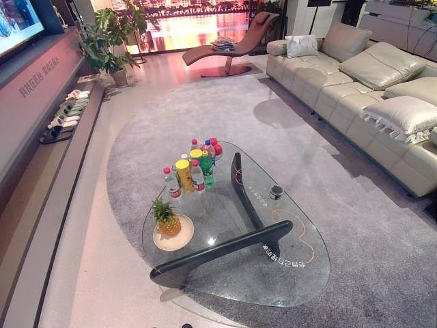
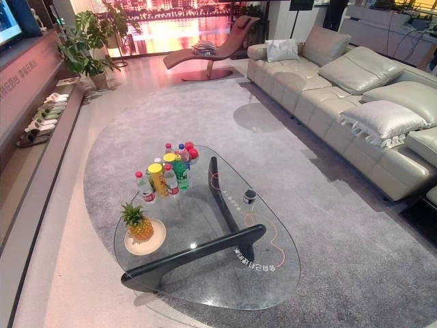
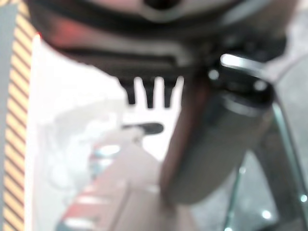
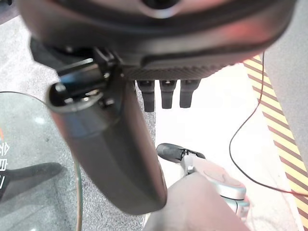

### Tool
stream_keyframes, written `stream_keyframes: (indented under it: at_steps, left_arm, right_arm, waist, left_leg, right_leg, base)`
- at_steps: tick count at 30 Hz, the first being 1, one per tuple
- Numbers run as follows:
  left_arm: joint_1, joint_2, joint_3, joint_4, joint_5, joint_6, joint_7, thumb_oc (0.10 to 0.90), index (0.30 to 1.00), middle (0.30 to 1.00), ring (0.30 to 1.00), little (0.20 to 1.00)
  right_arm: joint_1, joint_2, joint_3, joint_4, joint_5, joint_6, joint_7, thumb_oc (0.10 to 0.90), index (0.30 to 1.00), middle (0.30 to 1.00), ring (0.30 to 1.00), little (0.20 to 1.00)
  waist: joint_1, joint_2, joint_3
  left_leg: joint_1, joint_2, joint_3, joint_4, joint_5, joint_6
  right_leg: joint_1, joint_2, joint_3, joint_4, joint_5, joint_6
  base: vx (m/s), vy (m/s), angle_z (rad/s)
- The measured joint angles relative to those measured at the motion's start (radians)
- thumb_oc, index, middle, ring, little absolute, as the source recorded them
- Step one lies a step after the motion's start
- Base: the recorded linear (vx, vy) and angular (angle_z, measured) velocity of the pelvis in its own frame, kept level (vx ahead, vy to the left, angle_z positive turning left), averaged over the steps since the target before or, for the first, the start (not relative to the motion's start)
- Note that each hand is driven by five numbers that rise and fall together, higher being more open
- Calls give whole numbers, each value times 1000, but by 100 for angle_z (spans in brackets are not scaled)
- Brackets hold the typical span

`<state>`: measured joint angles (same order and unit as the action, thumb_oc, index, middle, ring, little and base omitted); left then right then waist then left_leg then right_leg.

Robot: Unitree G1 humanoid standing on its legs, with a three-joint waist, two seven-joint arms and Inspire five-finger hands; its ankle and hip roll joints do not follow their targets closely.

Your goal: Pick up the fruit to the plate

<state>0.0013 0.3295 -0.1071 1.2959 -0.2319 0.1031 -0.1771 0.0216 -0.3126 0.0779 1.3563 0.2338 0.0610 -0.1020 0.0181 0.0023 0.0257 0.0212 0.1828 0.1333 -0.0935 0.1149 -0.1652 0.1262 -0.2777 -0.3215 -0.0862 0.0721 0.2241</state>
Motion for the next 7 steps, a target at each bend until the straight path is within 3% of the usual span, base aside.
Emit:
stream_keyframes:
  at_steps: [7]
  left_arm:
    - [0, 2, 0, 2, 1, 1, -8, 800, 900, 900, 900, 900]
  right_arm:
    - [-1, 0, 3, 0, -18, 15, 18, 800, 900, 900, 900, 900]
  waist:
    - [1, -3, 0]
  left_leg:
    - [12, 3, 4, 0, -6, -7]
  right_leg:
    - [10, 1, 2, -3, -2, 0]
  base:
    - [0, 0, 0]
